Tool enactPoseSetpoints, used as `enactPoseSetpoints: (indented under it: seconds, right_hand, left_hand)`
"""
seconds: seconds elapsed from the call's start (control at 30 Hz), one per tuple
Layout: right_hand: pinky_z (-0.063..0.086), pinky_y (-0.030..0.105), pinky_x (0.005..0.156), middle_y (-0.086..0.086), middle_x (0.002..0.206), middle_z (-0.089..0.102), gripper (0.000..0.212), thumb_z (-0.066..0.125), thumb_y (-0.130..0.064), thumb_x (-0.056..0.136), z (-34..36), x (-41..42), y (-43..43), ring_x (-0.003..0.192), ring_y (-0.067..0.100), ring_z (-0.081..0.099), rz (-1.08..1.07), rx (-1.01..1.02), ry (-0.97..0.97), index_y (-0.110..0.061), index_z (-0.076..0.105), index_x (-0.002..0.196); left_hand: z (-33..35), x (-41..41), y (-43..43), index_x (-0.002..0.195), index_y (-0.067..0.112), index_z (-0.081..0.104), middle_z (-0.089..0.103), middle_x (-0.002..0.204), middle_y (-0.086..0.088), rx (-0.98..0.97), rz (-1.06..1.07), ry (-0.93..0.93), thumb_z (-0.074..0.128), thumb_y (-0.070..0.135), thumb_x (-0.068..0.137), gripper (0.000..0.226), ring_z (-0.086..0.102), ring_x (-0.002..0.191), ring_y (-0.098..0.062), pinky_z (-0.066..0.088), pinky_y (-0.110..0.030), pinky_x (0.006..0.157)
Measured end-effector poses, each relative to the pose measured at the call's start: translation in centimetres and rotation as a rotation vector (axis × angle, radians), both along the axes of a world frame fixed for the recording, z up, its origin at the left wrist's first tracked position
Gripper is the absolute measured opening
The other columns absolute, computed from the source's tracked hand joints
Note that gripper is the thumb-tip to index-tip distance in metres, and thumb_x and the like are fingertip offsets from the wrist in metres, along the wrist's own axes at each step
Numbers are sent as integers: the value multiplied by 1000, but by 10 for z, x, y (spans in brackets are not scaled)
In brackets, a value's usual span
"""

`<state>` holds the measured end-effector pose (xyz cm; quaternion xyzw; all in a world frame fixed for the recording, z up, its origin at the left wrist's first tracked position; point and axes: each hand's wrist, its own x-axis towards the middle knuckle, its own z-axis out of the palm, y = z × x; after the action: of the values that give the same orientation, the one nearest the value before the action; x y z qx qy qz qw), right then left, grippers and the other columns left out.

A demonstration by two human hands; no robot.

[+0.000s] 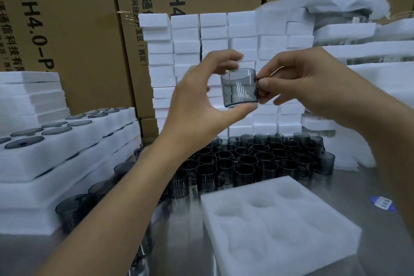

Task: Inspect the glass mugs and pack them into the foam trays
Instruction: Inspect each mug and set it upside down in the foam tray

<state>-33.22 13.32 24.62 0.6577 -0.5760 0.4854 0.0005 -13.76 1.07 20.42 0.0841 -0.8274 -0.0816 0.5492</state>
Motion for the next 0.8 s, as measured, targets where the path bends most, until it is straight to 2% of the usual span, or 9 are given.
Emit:
enactPoseSetpoints:
  seconds: [0.07,0.13,0.23,0.37,0.43,0.53,0.63,0.73,0.8]
  right_hand:
    - [65,25,72,4,85,82,7,72,-15,100,-2,-6,-1,84,17,81,47,22,-73,-9,74,103]
    - [63,25,70,3,86,82,8,72,-16,100,-8,-12,-5,84,16,81,50,78,-70,-9,73,103]
    - [63,35,85,0,92,83,11,73,-21,100,-14,-17,-10,91,12,80,22,209,-32,-17,72,109]
    - [62,40,91,0,110,81,46,81,-48,89,-22,-21,-9,103,15,78,132,385,-108,-30,68,128]
    - [61,40,91,-2,109,81,49,82,-60,84,-33,-22,-10,103,14,78,116,378,-94,-33,72,124]
    - [59,36,83,-12,99,79,46,85,-66,77,-52,-28,-11,96,7,76,47,303,-150,-36,76,111]
    - [61,41,84,-12,99,75,57,84,-75,59,-79,-39,-4,90,9,74,-95,266,-120,-36,71,100]
    - [56,39,78,-15,89,73,63,83,-76,58,-109,-47,6,78,10,69,-167,250,-119,-33,66,100]
    - [50,36,70,-21,77,66,59,81,-73,62,-130,-47,11,69,7,60,-139,203,-191,-35,66,104]
  left_hand:
    - [-6,-6,-1,139,37,61,74,130,13,454,-224,-37,95,42,75,73,71,118,-8,57,-30,94]
    - [-15,-10,-9,136,32,65,80,120,8,628,-309,-88,92,40,76,67,79,103,-16,57,-36,88]
    - [-25,-14,-14,136,34,66,81,116,8,602,-270,-107,94,39,75,67,80,98,-18,59,-36,88]
    - [-35,-19,-14,142,28,64,80,118,6,612,-275,-129,96,29,78,72,81,98,-15,64,-33,93]
    - [-40,-21,-11,140,31,66,81,117,8,601,-274,-166,95,25,80,67,80,100,-14,62,-27,94]
    - [-51,-29,-1,156,29,53,77,127,11,621,-227,-219,92,24,85,81,76,110,-7,57,-33,106]
    - [-85,-28,20,153,50,49,68,139,20,580,-125,-364,82,45,91,71,64,123,4,52,-34,112]
    - [-122,-9,43,163,49,32,43,162,27,416,58,-701,61,75,92,81,41,145,4,38,-29,120]
    - [-128,3,45,163,46,35,41,162,29,418,94,-742,59,74,94,79,39,148,2,36,-29,121]
